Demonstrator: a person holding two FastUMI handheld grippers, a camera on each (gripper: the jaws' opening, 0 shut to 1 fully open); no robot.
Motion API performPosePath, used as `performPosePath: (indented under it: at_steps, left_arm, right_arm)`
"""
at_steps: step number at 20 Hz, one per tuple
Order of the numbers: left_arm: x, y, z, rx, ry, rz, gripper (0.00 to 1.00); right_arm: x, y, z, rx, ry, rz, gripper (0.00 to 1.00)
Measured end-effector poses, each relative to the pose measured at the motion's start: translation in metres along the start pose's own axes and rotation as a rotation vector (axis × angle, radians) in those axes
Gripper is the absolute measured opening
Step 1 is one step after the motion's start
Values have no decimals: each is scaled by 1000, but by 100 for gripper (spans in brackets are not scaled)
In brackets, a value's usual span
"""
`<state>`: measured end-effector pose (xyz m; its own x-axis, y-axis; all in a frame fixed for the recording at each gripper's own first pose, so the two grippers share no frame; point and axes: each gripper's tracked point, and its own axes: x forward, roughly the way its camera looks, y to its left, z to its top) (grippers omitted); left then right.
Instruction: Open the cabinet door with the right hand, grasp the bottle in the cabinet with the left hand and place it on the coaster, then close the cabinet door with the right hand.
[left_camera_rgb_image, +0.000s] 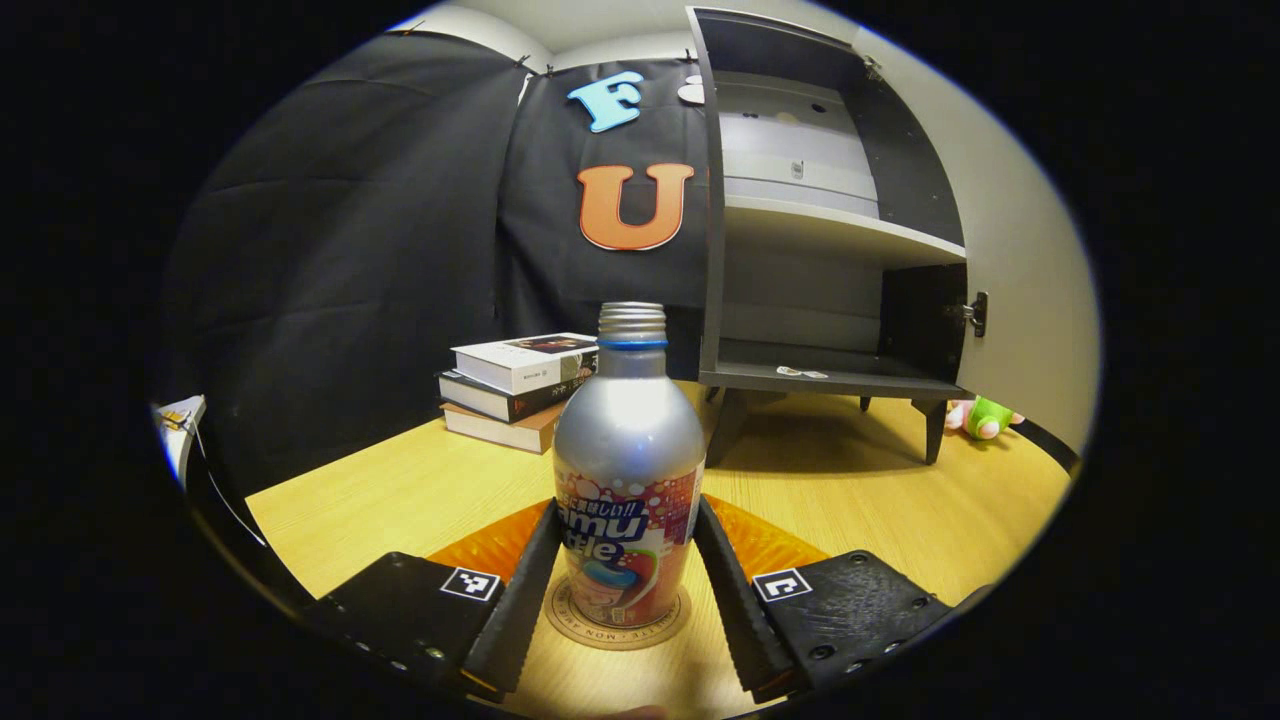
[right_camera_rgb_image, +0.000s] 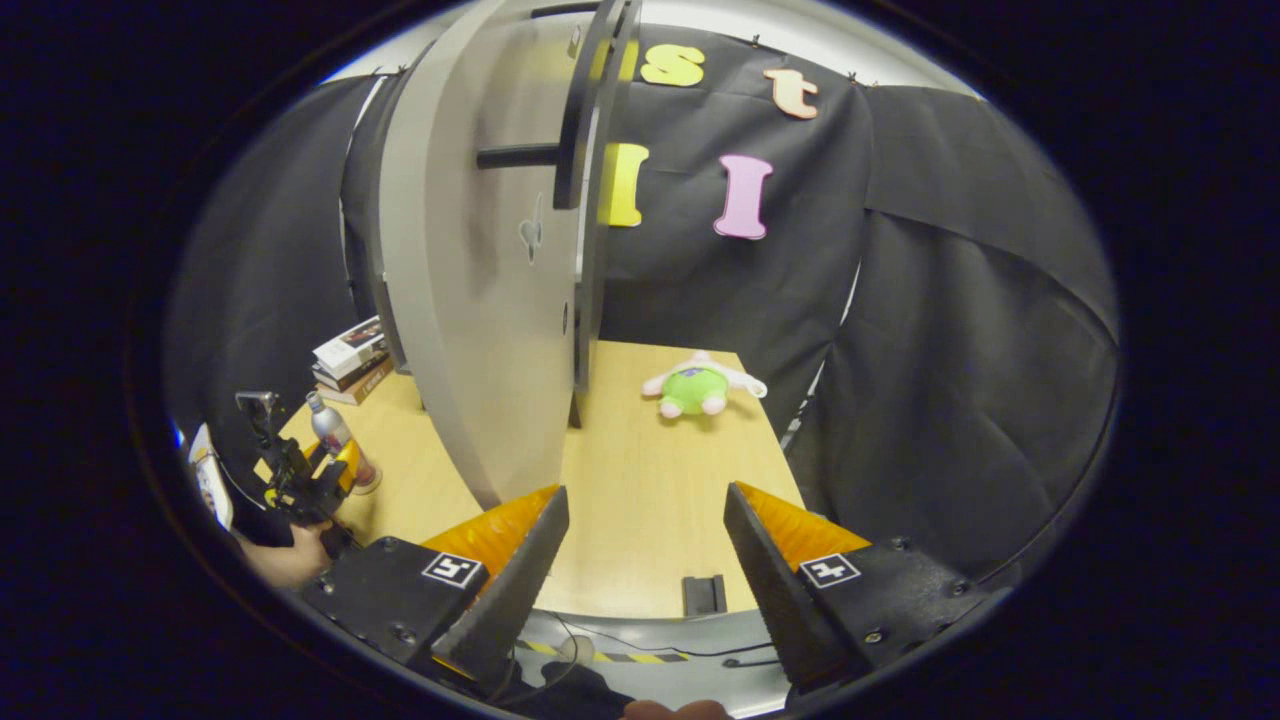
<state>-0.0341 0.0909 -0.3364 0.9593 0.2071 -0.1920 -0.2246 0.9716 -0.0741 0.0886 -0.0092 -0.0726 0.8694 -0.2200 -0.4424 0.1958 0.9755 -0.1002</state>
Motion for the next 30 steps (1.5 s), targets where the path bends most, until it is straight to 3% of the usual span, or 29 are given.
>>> performPosePath:
  at_steps: [1, 2, 12, 19, 23, 26, 27, 28, 30]
  left_arm:
    - [-2, 0, -2, 7, -11, 6, 87]
    - [-3, 0, -2, 7, -25, 11, 76]
    - [-6, 13, 8, 72, -58, 66, 90]
    - [-29, 2, 42, 185, -59, 16, 91]
    - [-58, 1, 88, 157, -92, -1, 92]
    - [-87, -25, 135, 165, -106, -73, 93]
    - [-98, -35, 159, 180, -136, -95, 87]
    - [-108, -50, 188, 195, -176, -127, 97]
    - [-122, -79, 226, 194, -222, -202, 98]
  right_arm:
    - [-1, 3, -6, 7, 4, 6, 100]
    - [-4, 6, -11, 7, 4, 11, 100]
    - [-4, 11, -26, -3, 11, 21, 100]
    - [1, 21, -30, 94, -3, 66, 100]
    - [8, 10, -29, 129, -35, 63, 100]
    - [15, -2, -36, 202, -42, 57, 100]
    - [17, -6, -34, 230, -51, 49, 100]
    - [18, -14, -32, 253, -64, 31, 100]
    - [20, -23, -18, 305, -105, 19, 100]
